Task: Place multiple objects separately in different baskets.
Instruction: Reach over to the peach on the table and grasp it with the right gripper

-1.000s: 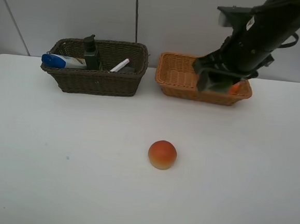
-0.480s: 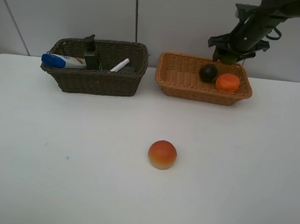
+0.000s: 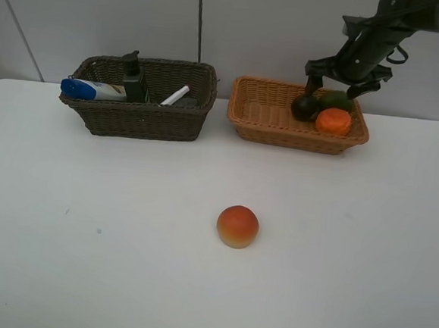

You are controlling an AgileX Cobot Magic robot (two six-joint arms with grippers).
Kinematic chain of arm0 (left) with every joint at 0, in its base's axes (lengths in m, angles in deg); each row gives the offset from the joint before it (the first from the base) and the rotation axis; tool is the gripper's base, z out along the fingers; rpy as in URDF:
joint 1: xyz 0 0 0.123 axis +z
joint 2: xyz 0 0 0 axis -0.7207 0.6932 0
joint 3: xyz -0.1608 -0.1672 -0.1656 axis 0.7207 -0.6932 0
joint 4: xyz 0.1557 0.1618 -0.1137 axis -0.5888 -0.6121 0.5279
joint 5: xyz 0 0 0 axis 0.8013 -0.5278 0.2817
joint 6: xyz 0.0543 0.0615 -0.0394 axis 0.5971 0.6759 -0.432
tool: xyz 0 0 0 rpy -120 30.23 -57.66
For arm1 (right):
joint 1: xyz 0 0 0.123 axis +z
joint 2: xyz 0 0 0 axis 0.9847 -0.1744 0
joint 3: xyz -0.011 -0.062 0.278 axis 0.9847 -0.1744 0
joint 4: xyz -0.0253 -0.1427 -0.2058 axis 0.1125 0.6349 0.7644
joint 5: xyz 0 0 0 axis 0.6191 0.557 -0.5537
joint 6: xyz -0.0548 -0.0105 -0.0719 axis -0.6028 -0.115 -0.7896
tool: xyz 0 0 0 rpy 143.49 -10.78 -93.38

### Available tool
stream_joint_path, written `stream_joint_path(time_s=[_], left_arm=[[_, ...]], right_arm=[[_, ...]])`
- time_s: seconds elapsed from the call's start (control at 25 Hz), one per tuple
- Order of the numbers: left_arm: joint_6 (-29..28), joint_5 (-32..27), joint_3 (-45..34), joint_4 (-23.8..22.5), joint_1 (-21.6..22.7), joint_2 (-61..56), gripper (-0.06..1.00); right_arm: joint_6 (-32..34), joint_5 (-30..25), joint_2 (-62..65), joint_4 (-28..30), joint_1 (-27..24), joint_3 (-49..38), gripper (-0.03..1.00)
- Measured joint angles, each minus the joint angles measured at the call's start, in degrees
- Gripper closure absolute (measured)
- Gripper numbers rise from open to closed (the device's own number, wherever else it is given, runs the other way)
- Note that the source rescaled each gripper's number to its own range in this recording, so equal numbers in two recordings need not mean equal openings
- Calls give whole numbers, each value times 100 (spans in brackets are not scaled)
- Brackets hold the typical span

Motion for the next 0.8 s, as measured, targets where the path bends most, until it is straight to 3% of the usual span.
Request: stream_joint_path(time_s=[0.28, 0.56, 0.8], left_arm=[[0, 0, 0, 0, 0, 0, -6], [0, 0, 0, 0, 0, 0, -6], [0, 0, 0, 0, 0, 0, -6]], right_arm=[[0, -1791, 606, -595, 39, 2, -3], [49, -1982, 1203, -784, 369, -764, -3], [50, -1993, 1777, -682, 1184, -1912, -3]])
